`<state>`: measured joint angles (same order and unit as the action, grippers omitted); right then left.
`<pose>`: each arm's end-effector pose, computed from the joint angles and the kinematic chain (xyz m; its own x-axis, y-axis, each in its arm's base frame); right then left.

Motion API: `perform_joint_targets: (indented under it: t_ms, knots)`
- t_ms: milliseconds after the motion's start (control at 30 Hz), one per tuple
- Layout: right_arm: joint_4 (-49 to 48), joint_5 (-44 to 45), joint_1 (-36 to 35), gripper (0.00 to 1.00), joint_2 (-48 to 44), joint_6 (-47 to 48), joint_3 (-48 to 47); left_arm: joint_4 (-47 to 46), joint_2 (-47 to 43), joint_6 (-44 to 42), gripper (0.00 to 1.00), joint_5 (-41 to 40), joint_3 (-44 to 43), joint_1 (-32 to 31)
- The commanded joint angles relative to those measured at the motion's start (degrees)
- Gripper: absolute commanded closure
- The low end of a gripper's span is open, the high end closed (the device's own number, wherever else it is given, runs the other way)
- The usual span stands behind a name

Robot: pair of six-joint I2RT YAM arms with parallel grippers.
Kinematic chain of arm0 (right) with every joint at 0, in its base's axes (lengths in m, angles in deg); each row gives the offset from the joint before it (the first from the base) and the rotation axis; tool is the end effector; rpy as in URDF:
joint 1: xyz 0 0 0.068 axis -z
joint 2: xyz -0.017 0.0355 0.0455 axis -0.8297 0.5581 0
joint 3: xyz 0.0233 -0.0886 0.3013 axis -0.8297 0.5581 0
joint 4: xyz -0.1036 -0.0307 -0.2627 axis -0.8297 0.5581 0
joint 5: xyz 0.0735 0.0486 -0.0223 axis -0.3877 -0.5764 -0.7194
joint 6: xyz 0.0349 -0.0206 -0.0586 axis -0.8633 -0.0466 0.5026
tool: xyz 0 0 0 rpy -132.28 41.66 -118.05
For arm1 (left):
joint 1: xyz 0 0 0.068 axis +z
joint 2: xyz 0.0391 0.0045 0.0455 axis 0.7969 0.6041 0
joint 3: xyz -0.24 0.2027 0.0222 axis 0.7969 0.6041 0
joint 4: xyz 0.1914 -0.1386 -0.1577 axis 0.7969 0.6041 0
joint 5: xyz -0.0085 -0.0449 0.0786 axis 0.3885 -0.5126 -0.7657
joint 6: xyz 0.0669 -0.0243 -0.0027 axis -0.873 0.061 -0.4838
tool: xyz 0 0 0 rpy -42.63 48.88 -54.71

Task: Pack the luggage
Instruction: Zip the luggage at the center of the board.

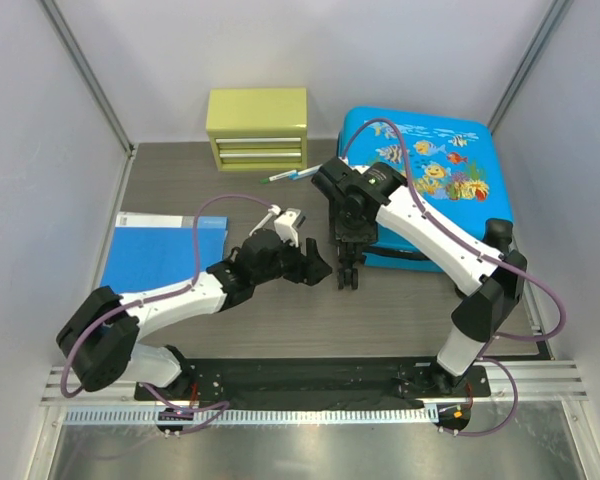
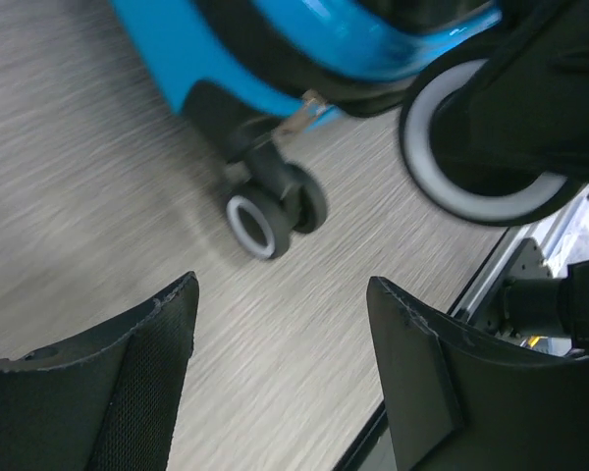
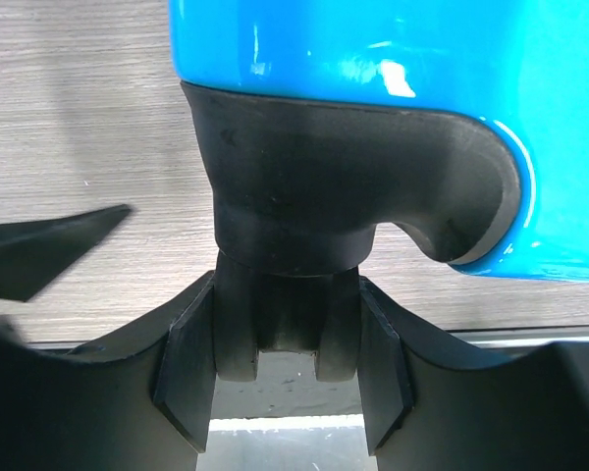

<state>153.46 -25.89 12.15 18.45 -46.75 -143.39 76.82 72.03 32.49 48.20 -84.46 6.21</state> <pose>0.2716 0.2369 0.3768 -0.9086 -0.0131 -0.4176 -0.0031 0.9997 -0.0247 0.2158 -0.2387 0.2520 -0.6820 -0.0890 -0.7260 0.5014 0.6657 -0.5527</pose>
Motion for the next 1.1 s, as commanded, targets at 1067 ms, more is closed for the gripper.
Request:
perform_joint_targets:
  t_ms: [1067]
  knots:
    - [-4.44, -9.41, 6.57, 0.99, -12.46, -6.51, 2.75, -39.12, 18.12, -2.67, 0.42, -20.96, -0.01, -8.74]
